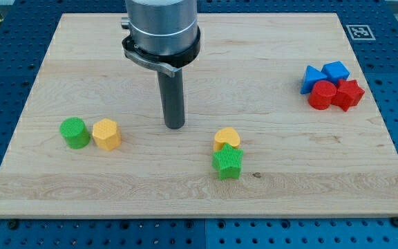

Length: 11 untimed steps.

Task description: Move the arm below the green circle

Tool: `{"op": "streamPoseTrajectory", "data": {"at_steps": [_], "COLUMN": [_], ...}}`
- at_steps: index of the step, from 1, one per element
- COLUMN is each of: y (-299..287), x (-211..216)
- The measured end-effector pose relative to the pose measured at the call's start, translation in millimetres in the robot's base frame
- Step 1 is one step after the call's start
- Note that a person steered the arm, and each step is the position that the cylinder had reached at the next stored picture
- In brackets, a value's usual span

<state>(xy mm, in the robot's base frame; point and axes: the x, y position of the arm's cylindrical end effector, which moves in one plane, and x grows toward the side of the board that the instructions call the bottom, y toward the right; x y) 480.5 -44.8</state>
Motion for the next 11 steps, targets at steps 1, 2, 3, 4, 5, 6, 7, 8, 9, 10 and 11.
{"op": "streamPoseTrajectory", "data": {"at_steps": [1, 2, 3, 4, 5, 6, 7, 8, 9, 10, 11], "y": [0, 0, -3, -29, -93, -124, -124, -150, -167, -167, -167], "x": [37, 49, 85, 110, 109, 105, 105, 104, 84, 66, 66]}}
